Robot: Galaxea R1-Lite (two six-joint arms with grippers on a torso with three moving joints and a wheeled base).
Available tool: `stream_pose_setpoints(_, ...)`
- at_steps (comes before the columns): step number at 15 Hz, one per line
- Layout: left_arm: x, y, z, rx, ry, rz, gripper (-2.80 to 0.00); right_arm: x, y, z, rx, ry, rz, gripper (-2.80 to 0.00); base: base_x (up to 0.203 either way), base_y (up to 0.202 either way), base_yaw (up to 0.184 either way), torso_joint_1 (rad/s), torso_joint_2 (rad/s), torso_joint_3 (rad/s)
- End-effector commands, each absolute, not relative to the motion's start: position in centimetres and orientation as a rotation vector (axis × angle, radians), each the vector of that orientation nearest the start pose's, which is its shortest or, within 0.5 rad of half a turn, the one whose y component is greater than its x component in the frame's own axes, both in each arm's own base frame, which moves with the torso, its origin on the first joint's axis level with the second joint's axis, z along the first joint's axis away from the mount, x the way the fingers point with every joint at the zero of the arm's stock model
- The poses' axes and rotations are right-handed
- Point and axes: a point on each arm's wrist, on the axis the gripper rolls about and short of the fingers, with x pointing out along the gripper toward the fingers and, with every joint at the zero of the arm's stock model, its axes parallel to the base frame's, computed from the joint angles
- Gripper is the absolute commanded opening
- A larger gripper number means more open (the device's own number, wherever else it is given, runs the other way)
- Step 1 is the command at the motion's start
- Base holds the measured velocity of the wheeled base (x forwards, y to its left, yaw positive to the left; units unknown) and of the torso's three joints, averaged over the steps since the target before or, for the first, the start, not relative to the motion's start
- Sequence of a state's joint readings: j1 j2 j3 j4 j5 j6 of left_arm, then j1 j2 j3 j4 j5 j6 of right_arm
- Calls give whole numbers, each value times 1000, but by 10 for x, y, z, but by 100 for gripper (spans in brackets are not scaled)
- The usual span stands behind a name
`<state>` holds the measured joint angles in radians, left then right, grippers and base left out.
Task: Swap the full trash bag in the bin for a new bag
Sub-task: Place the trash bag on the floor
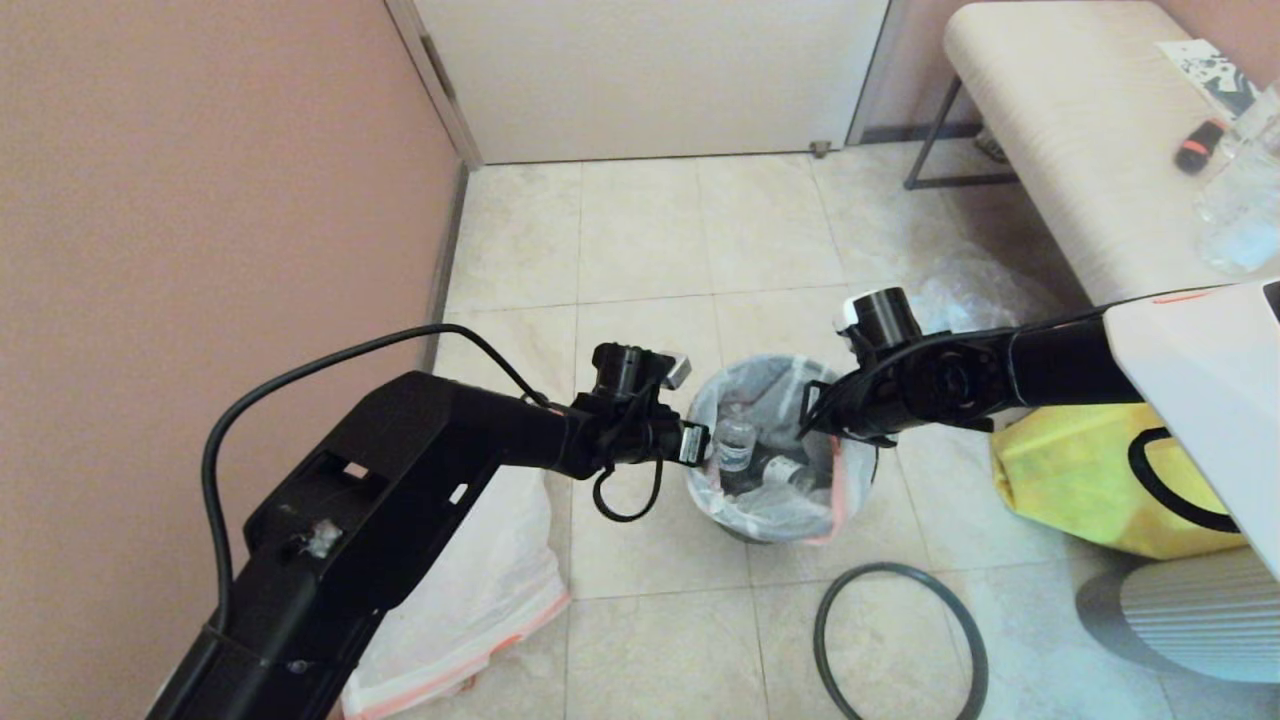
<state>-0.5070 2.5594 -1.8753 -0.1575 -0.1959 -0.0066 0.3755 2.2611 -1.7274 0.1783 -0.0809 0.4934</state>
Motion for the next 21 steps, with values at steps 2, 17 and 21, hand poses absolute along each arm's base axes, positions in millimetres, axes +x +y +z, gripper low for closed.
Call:
stream_pose_setpoints(2, 449, -266, 58, 83, 535, -685, -280, 425, 169, 143, 316, 744, 123, -280, 0, 0, 0, 0, 0, 0)
stream_pose_setpoints(17, 442, -275, 48, 54, 472, -591, -280, 389, 197, 243, 365, 525, 326, -280, 0, 0, 0, 0, 0, 0)
stream_pose_setpoints(21, 442, -276, 54, 52, 457, -574, -280, 381, 207, 250, 359, 521, 356, -280, 0, 0, 0, 0, 0, 0)
